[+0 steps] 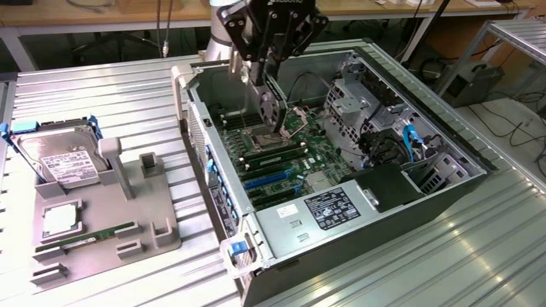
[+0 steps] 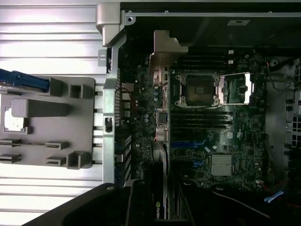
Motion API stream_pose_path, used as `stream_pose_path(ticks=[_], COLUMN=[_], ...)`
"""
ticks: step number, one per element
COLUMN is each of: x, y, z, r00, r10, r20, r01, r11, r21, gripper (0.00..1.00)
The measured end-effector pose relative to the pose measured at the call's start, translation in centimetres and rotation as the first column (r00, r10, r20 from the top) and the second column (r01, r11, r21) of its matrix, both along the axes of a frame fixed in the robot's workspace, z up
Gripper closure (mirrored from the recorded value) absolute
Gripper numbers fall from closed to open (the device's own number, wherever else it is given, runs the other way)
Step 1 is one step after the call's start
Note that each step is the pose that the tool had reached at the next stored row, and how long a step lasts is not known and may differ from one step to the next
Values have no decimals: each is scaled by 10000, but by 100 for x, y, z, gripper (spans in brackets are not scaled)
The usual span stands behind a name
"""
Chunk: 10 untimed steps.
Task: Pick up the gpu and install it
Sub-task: 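Pick up the gpu and move the gpu toward the slot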
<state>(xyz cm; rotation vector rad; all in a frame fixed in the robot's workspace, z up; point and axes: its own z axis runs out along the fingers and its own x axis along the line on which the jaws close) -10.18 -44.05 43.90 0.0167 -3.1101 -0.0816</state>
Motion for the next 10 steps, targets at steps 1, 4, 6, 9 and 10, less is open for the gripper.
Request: stream_pose_path(ticks=[1,4,6,9,10], x=[41,178,272,436,490], y=[10,37,46,47,47], z=[-17,-72,-110,-183,-210], r00=[10000,10000,10000,10000,10000], r10=[0,0,1,1,0], r20=[0,-3,-5,-6,-6], r01=[0,0,-1,-1,0], r11=[10000,10000,10000,10000,10000], r21=[-2,-13,-15,-15,-14], gripper=[74,74,74,74,74])
